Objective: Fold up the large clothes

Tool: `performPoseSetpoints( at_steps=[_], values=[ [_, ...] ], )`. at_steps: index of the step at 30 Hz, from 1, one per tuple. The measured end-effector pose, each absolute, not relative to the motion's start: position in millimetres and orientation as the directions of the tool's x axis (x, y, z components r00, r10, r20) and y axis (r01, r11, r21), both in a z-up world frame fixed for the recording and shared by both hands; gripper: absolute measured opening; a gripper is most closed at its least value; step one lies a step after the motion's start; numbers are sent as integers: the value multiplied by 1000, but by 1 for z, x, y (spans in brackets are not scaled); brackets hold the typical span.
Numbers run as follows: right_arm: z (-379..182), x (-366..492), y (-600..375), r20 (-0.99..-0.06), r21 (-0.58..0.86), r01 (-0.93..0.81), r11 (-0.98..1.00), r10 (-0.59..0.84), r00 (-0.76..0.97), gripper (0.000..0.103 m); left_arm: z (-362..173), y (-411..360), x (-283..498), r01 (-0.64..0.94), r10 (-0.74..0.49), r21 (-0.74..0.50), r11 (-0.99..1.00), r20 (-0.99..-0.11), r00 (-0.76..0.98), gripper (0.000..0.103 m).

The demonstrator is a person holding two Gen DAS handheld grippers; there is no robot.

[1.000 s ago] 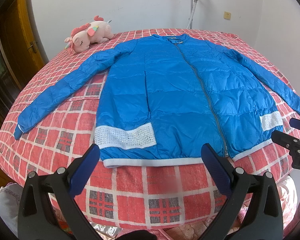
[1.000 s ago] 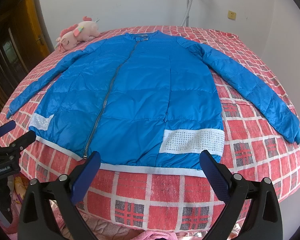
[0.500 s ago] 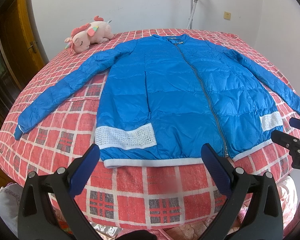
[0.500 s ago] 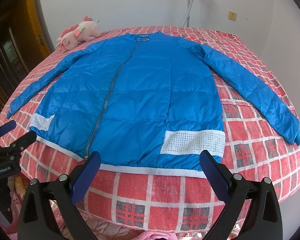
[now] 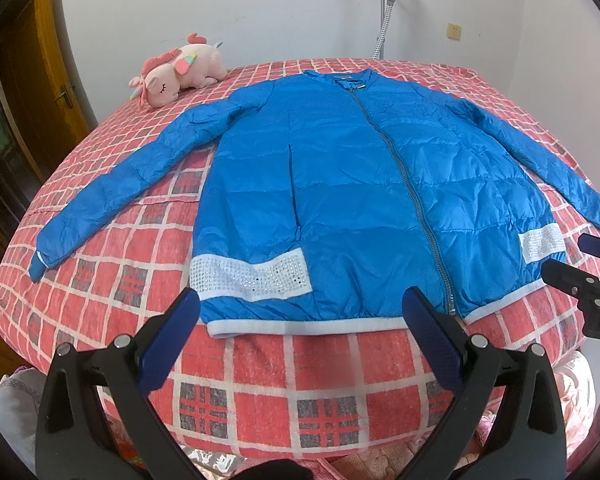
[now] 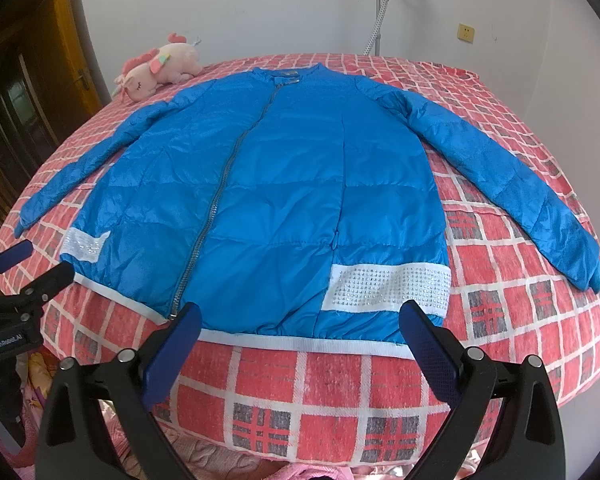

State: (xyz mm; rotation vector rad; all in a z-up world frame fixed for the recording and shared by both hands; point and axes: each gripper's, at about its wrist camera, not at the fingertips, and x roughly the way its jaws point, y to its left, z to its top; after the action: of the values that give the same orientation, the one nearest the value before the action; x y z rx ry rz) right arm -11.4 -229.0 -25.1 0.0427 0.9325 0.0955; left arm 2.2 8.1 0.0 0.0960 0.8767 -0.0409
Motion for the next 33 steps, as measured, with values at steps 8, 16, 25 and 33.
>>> performPoseSetpoints(
  at_steps=[8, 16, 25, 33],
  values=[
    [-23, -9, -232, -796, 88, -52, 995, 102, 597, 99, 2, 10, 4, 77, 7, 74, 994, -767, 641, 100],
    [-12, 2, -272, -762, 72, 23, 997, 40, 647, 99, 11, -9, 29, 116, 8, 113, 987, -749, 662, 100],
    [-6, 29, -414, -776, 167, 330, 929, -82, 625, 99, 15, -27, 109, 155, -50, 65, 986, -766, 641, 100],
    [-41, 15, -560, -823, 330, 579, 746, -74, 564, 99, 0, -53, 184, 188, -113, 1, 982, -795, 596, 100]
  ],
)
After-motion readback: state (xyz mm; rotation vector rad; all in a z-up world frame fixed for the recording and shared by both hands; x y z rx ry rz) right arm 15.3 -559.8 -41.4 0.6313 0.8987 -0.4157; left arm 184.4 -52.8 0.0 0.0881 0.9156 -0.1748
